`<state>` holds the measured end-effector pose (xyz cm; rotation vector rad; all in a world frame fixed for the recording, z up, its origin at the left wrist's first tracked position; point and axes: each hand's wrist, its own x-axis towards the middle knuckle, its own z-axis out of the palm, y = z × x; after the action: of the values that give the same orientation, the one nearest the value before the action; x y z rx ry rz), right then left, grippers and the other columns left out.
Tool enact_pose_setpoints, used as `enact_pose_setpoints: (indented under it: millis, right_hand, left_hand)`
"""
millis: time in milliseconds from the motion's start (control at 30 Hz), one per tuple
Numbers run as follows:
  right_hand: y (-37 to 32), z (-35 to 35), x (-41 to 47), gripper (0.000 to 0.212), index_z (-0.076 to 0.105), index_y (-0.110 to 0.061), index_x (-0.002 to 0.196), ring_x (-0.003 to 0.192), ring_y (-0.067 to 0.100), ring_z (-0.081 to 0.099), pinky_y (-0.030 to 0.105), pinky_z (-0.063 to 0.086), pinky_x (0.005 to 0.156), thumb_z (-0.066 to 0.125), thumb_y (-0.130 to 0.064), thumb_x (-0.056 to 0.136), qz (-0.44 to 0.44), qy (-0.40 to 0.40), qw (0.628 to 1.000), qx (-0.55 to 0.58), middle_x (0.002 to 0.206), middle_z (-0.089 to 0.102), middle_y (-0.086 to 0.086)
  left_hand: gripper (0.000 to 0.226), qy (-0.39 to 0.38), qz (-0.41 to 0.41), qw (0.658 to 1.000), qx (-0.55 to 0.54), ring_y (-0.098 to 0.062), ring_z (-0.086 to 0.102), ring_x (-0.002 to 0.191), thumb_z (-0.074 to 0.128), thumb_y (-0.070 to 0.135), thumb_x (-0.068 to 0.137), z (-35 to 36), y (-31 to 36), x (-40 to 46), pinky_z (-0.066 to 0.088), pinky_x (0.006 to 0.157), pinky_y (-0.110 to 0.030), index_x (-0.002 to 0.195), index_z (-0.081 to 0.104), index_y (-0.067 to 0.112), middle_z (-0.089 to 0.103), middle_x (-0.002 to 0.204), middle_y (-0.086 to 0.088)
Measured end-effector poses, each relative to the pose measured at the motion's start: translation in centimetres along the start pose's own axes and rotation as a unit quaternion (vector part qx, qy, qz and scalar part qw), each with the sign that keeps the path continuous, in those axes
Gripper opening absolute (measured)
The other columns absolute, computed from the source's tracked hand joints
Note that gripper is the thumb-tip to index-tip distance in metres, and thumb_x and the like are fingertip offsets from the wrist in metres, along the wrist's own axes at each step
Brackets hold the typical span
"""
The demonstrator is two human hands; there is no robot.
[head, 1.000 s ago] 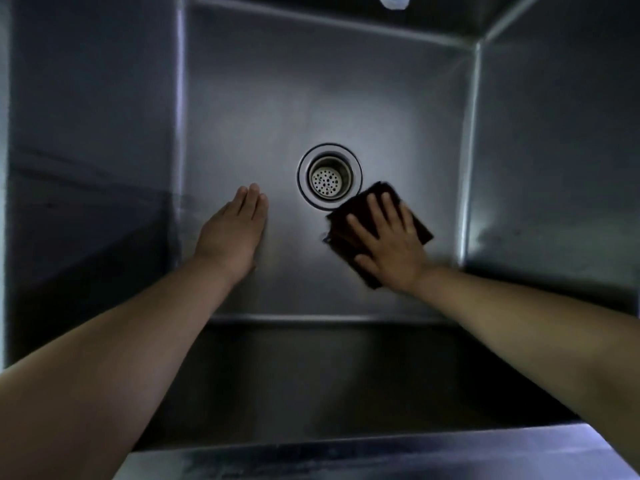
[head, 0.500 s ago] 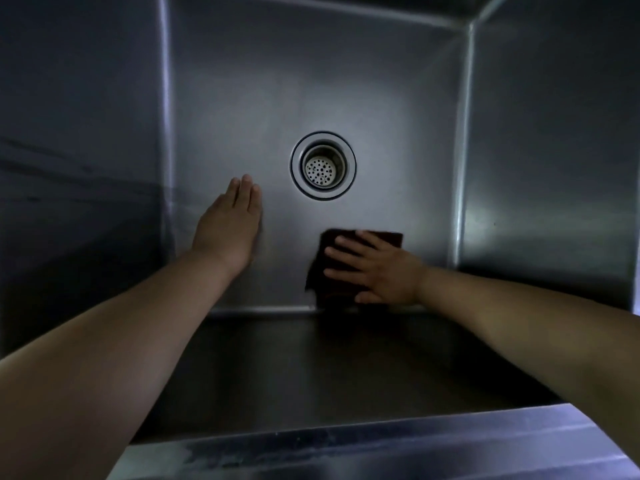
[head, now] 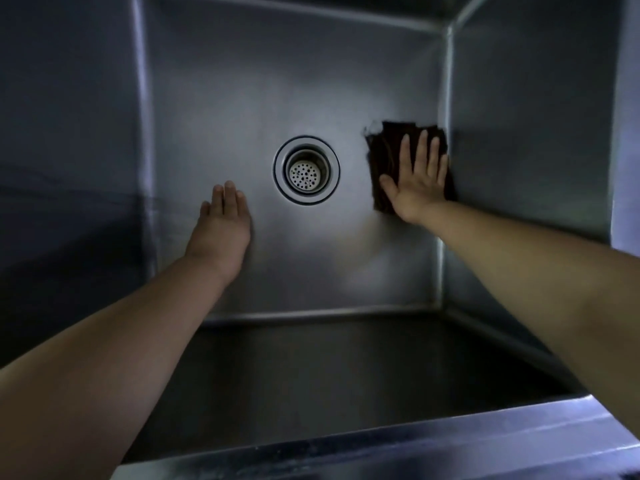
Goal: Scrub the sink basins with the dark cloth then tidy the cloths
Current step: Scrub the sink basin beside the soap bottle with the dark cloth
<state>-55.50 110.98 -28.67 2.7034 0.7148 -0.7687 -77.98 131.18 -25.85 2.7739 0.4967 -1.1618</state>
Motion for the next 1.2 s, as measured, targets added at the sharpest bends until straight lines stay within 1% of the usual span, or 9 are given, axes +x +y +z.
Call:
enact_pose_setpoints:
  millis: [200, 300, 400, 533, 700, 833, 967, 1067, 1200]
  right_hand:
    - [0.3, 5.4, -10.4, 0.092, -0.020, -0.013, 0.147, 0.140, 0.035, -0.025, 0.046, -0.014, 0.113, -0.001, -0.066, 0.074, 0.058, -0.125, 0.990, -0.037, 0.152, -0.028, 0.019]
    - [-2.0, 6.4, -12.6, 0.087, -0.022, -0.012, 0.146, 0.140, 0.035, -0.025, 0.052, -0.007, 0.113, 0.025, -0.062, 0.092, 0.141, -0.184, 0.973, 0.003, 0.151, -0.030, 0.018]
    - [-4.5, 6.8, -13.1, 0.091, -0.025, -0.009, 0.145, 0.138, 0.040, -0.027, 0.056, -0.006, 0.112, 0.031, -0.059, 0.093, 0.192, -0.222, 0.954, 0.060, 0.149, -0.033, 0.022]
    - [-5.9, 7.2, -12.5, 0.093, -0.022, -0.006, 0.145, 0.137, 0.045, -0.027, 0.060, -0.009, 0.110, 0.036, -0.057, 0.093, 0.168, -0.156, 0.968, 0.102, 0.148, -0.028, 0.028]
    - [-5.6, 4.4, -5.2, 0.074, 0.013, -0.008, 0.149, 0.142, 0.042, -0.001, 0.058, 0.001, 0.111, 0.024, -0.047, 0.088, -0.159, 0.024, 0.987, 0.025, 0.153, 0.007, 0.029]
    - [-7.7, 0.9, 0.7, 0.059, 0.035, -0.018, 0.145, 0.137, 0.041, 0.025, 0.054, 0.019, 0.109, 0.052, -0.032, 0.091, -0.231, 0.120, 0.965, -0.016, 0.150, 0.028, 0.022]
    - [-8.0, 1.3, -0.2, 0.049, 0.062, -0.016, 0.122, 0.094, 0.037, 0.054, 0.046, 0.045, 0.074, 0.072, -0.023, 0.074, -0.230, 0.195, 0.953, 0.023, 0.111, 0.061, 0.016]
    - [-9.0, 0.9, -0.8, 0.041, 0.068, -0.009, 0.104, 0.079, 0.034, 0.061, 0.036, 0.048, 0.060, 0.076, -0.016, 0.064, -0.246, 0.215, 0.942, 0.069, 0.091, 0.066, 0.013]
    - [-12.3, 0.2, 0.7, 0.030, 0.064, -0.010, 0.057, 0.059, 0.026, 0.059, 0.023, 0.042, 0.048, 0.087, -0.006, 0.037, -0.254, 0.178, 0.951, -0.003, 0.062, 0.061, 0.006]
  left_hand:
    - [0.081, 0.013, 0.010, 1.000, -0.026, -0.044, 0.004, 0.142, 0.055, 0.004, 0.089, 0.3, -0.1, 0.1, 0.014, 0.116, -0.048, 0.145, -0.001, -0.011, -0.003, 0.153, -0.030]
    - [0.081, 0.001, 0.004, 1.000, -0.029, -0.042, 0.000, 0.143, 0.054, 0.006, 0.091, 0.3, -0.5, 0.2, 0.011, 0.117, -0.046, 0.145, -0.004, -0.008, -0.007, 0.154, -0.027]
    - [0.081, -0.005, 0.013, 0.999, -0.029, -0.040, -0.004, 0.144, 0.051, 0.006, 0.092, 0.4, -0.8, 0.1, 0.007, 0.117, -0.043, 0.146, -0.008, -0.007, -0.011, 0.154, -0.025]
    - [0.080, -0.009, 0.015, 0.999, -0.030, -0.039, -0.006, 0.144, 0.049, 0.007, 0.094, 0.2, -0.9, 0.1, 0.006, 0.118, -0.042, 0.145, -0.010, -0.006, -0.013, 0.154, -0.025]
    - [0.098, 0.000, 0.027, 0.999, -0.024, -0.040, -0.006, 0.144, 0.063, 0.011, 0.083, 0.5, -1.3, 0.0, 0.004, 0.117, -0.041, 0.145, -0.011, -0.006, -0.014, 0.154, -0.026]
    - [0.084, 0.011, 0.010, 0.999, -0.034, -0.040, -0.001, 0.144, 0.055, 0.003, 0.087, 0.3, -0.8, 0.0, 0.008, 0.118, -0.043, 0.146, -0.004, -0.006, -0.009, 0.154, -0.026]
    - [0.088, 0.107, 0.002, 0.993, -0.038, -0.041, 0.030, 0.135, 0.072, 0.012, 0.070, 0.2, 0.1, 0.2, 0.033, 0.106, -0.049, 0.144, 0.025, -0.004, 0.022, 0.150, -0.028]
    - [0.099, 0.094, 0.056, 0.992, -0.066, -0.029, 0.011, 0.142, 0.065, 0.040, 0.074, -0.5, 1.1, 1.7, 0.019, 0.113, -0.046, 0.150, 0.005, 0.021, 0.006, 0.156, -0.010]
    - [0.094, 0.073, 0.052, 0.994, -0.055, -0.025, -0.011, 0.145, 0.051, 0.059, 0.082, -1.1, 1.2, 3.9, 0.004, 0.115, -0.054, 0.150, -0.007, 0.030, -0.018, 0.157, -0.004]
